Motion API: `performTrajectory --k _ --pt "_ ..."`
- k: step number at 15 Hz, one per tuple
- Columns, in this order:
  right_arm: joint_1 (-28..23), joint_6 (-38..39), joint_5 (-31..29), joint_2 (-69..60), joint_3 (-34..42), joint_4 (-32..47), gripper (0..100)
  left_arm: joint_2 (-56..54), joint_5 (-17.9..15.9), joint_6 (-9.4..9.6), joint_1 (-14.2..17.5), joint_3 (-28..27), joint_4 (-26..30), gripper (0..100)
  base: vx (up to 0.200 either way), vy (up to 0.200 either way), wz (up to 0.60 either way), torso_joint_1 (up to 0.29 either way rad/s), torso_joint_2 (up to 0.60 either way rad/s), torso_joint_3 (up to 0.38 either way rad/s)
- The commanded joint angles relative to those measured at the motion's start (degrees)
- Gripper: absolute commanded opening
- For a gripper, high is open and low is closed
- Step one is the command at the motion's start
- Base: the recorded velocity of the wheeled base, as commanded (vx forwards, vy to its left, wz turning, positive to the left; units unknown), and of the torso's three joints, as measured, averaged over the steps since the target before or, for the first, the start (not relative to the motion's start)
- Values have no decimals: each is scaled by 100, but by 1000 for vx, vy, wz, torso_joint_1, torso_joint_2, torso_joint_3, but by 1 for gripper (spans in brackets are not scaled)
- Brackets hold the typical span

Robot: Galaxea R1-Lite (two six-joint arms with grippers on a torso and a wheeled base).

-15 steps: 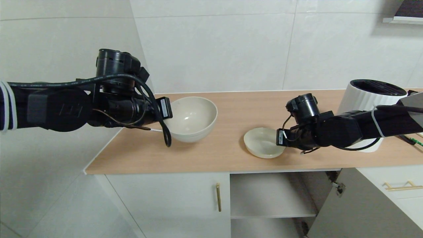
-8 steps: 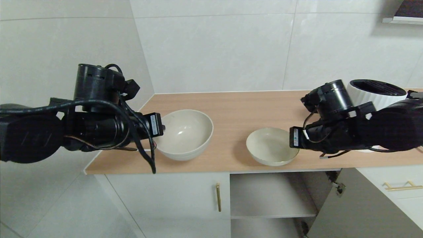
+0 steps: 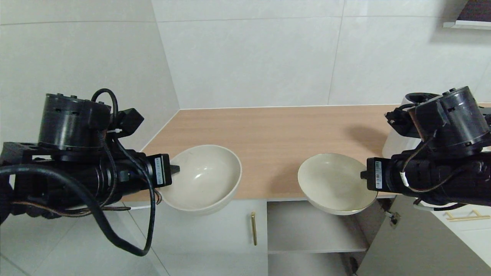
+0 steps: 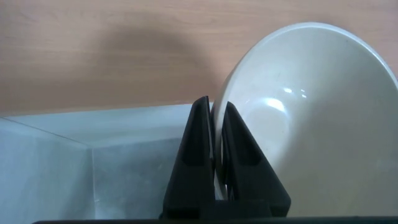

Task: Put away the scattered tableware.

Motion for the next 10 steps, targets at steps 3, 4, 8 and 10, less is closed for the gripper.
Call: performTrajectory --k 3,4,8,10 --pt "39 27 -29 -80 164 -1 0 9 2 -12 -40 19 1 0 -133 0 0 6 2 3" --pt "39 63 -38 -115 191 -1 0 9 2 -12 -40 19 1 0 -200 0 0 12 -2 2" --pt "39 71 -73 -133 323 17 0 -35 19 -12 -40 19 1 0 -100 0 0 4 0 -1" --pt "48 80 -117 -115 367 8 0 -61 19 -12 -40 10 1 0 0 0 0 0 0 0"
